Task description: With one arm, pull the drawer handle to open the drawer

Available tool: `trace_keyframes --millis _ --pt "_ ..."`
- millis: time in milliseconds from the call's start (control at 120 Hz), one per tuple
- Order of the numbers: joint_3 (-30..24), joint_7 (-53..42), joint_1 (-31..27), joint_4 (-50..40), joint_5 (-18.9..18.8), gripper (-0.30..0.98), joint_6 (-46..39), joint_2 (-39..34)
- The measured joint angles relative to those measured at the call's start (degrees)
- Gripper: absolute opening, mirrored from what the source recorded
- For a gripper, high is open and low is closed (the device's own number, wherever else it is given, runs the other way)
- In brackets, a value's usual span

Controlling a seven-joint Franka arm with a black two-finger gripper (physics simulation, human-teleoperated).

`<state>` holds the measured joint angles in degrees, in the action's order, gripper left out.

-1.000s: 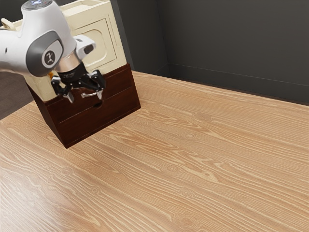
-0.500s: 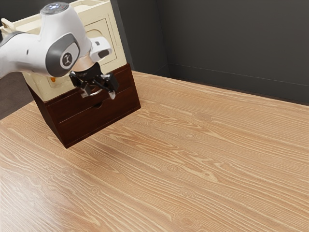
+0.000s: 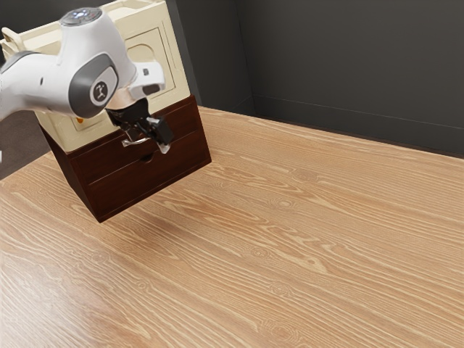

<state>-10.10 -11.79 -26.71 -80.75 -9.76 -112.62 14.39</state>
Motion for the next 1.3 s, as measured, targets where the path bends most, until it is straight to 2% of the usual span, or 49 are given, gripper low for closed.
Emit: trace_keyframes --millis 417,525,750,1300 --pt "1.1 -7.4 -0.4 2.8 0.2 0.69 -1.6 3.3" --pt "1.1 -8.9 -0.4 2.7 -0.7 0.69 -1.8 3.4" --pt "1.1 -11.1 -0.5 3.4 -2.4 0.69 -2.1 4.7" --pt "1.2 -14.8 -1.5 6.6 -2.8 0.69 -4.2 8.4"
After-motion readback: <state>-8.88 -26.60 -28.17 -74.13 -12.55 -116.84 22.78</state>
